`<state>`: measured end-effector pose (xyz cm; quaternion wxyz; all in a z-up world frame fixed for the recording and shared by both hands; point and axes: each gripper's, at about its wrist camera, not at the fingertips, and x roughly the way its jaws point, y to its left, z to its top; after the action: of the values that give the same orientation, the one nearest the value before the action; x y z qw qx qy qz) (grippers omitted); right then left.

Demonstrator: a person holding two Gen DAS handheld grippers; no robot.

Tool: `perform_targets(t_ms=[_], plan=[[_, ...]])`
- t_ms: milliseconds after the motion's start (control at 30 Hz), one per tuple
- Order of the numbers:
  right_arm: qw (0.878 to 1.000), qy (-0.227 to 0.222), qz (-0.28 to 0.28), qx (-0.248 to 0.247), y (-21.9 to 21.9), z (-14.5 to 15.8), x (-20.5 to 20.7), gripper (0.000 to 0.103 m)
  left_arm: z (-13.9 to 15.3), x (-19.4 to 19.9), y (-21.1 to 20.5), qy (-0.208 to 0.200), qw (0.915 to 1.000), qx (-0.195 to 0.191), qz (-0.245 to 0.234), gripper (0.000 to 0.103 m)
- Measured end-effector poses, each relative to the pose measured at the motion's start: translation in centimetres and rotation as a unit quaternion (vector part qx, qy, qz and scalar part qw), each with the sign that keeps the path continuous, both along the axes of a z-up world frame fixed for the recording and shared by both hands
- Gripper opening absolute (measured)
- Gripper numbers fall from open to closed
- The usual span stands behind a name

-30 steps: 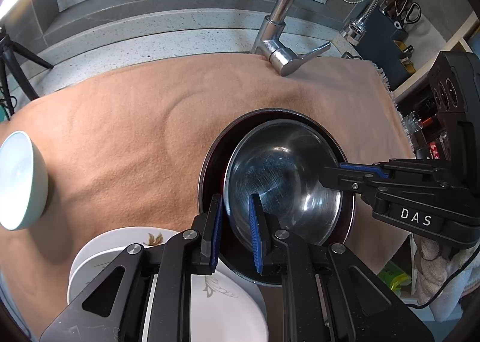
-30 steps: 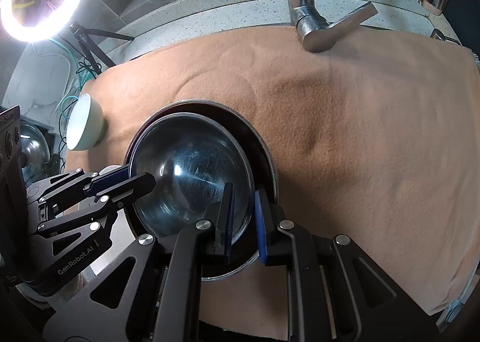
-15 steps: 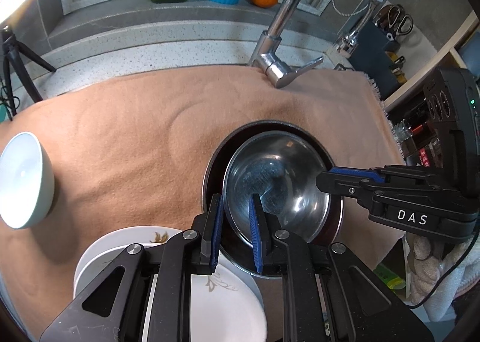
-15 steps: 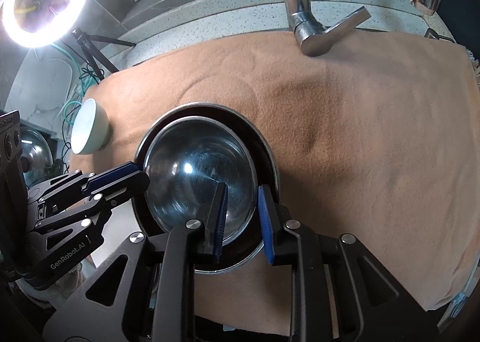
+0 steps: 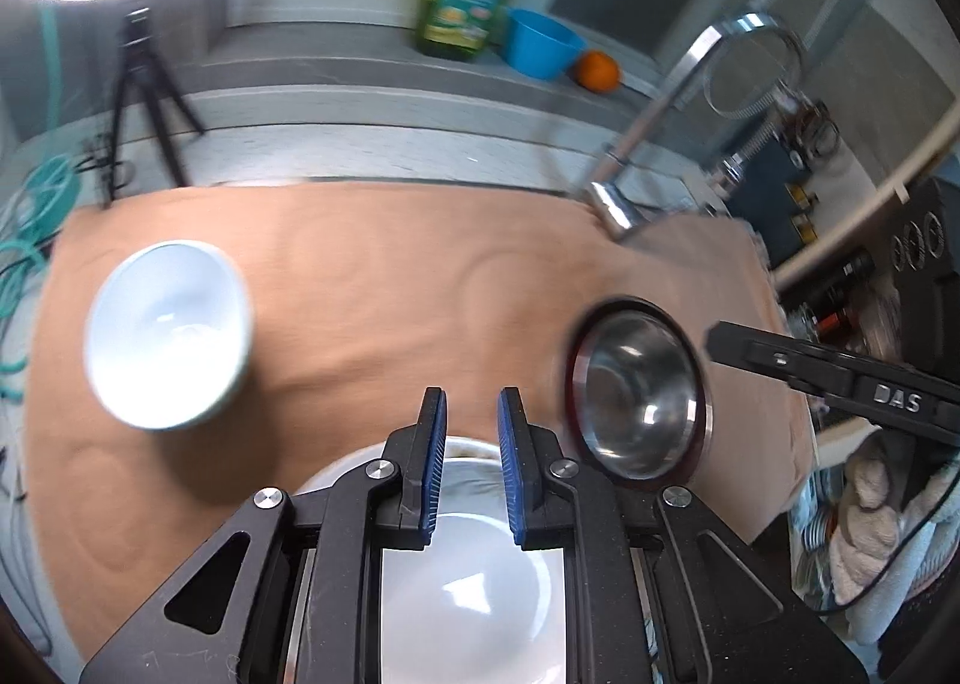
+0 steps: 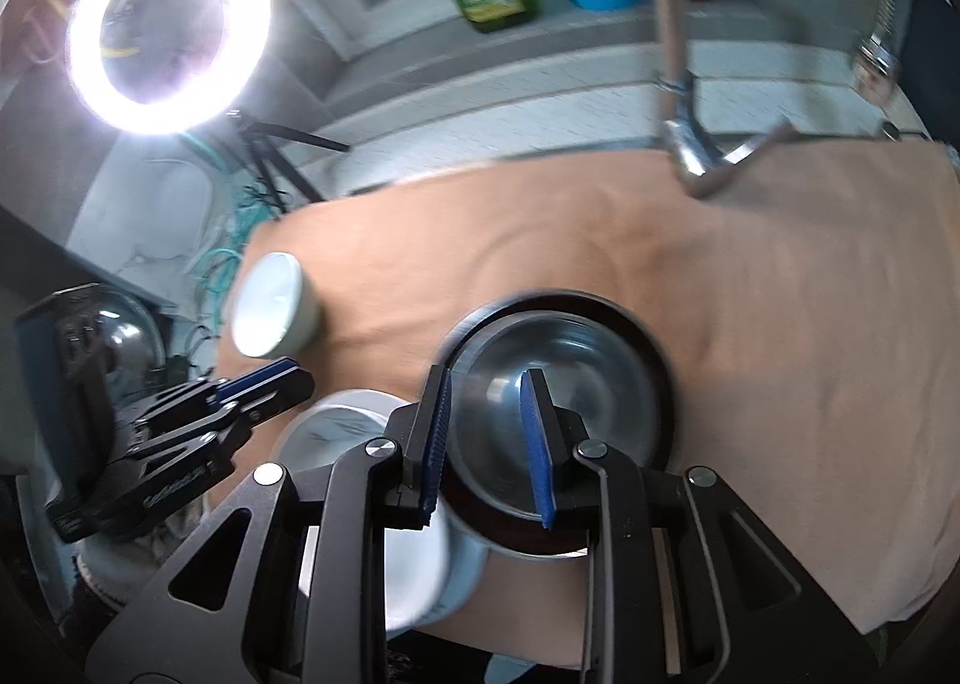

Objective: Organize plates and bowls
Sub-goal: 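Move the left gripper toward the pale blue-white bowl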

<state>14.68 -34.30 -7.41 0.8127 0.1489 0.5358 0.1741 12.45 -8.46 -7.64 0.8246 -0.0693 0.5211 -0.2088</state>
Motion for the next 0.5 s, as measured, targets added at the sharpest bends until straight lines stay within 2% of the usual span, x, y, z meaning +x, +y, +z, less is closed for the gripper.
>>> perform_targets(t_ms=[67,200,500], plan=[[1.0,-0.007,0.007,0.007,1.4,0.5,0.1,0.026,0.0,0.2,2.0,0.0,0.9998,-0.003,0.017,0.015],[0.999,-0.012,0.026,0.02,4.7,1.0,0.8,0.036,0.0,0.5,6.2,-0.001,0.9985,-0.004,0.054,0.015],[0.997,-0.012,0.069,0.023,12.0,0.3,2.7,0.036,-1.1,1.8,13.2,0.006,0.9918,0.002,0.127,0.015]])
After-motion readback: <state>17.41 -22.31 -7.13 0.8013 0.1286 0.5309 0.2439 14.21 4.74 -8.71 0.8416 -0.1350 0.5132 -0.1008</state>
